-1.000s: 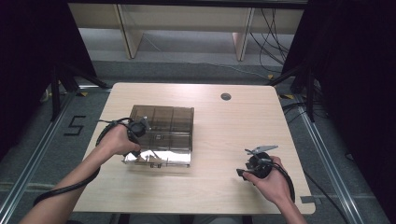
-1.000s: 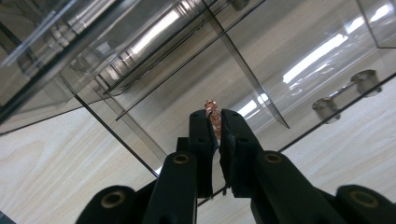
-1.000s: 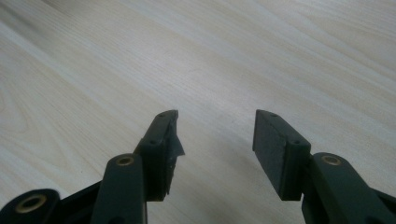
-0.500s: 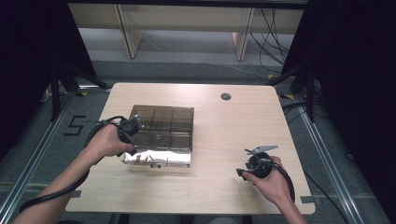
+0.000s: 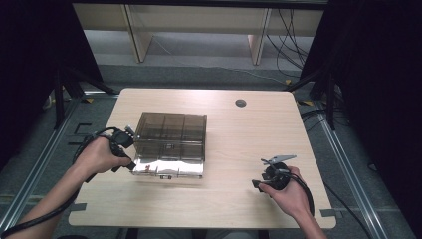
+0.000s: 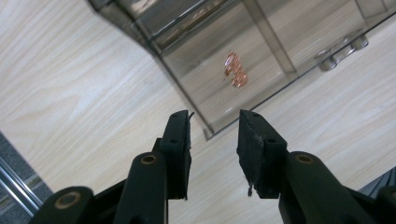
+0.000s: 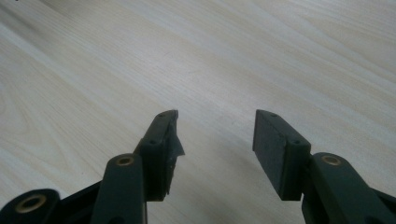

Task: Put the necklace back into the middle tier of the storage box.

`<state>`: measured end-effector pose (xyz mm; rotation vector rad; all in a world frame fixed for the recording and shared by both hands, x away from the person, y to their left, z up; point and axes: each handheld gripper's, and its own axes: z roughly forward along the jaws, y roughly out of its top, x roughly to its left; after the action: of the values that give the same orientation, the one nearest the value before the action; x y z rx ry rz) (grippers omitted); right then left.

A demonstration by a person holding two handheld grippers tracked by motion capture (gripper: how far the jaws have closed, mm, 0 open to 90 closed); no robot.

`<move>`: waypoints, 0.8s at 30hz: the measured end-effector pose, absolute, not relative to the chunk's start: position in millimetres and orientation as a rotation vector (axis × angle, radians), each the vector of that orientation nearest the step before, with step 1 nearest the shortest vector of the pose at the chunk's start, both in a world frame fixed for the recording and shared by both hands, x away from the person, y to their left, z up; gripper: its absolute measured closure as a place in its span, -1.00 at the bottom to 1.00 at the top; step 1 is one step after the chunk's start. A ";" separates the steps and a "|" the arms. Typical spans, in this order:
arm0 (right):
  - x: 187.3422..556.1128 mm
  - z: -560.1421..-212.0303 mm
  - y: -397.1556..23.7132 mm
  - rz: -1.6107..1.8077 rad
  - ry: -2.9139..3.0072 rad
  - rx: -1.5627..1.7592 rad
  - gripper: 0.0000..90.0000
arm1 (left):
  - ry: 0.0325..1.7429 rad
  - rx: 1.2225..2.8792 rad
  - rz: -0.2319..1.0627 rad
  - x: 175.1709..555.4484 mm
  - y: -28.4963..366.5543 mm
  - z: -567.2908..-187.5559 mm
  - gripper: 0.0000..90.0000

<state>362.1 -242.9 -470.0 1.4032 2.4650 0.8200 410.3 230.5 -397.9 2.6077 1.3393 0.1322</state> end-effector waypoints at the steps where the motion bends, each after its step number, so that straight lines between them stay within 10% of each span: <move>1: 362.0 -469.9 -242.4 0.824 2.463 1.409 0.12 | 1.346 2.593 0.137 407.8 232.7 -398.0 0.40; 24: 362.8 -470.9 -241.7 0.821 2.480 1.382 0.12 | 1.361 2.576 0.208 352.9 275.7 -439.1 0.16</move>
<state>362.8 -241.7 -470.9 1.3824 2.4804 0.8210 352.9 275.7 -439.1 2.5758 1.3608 0.2077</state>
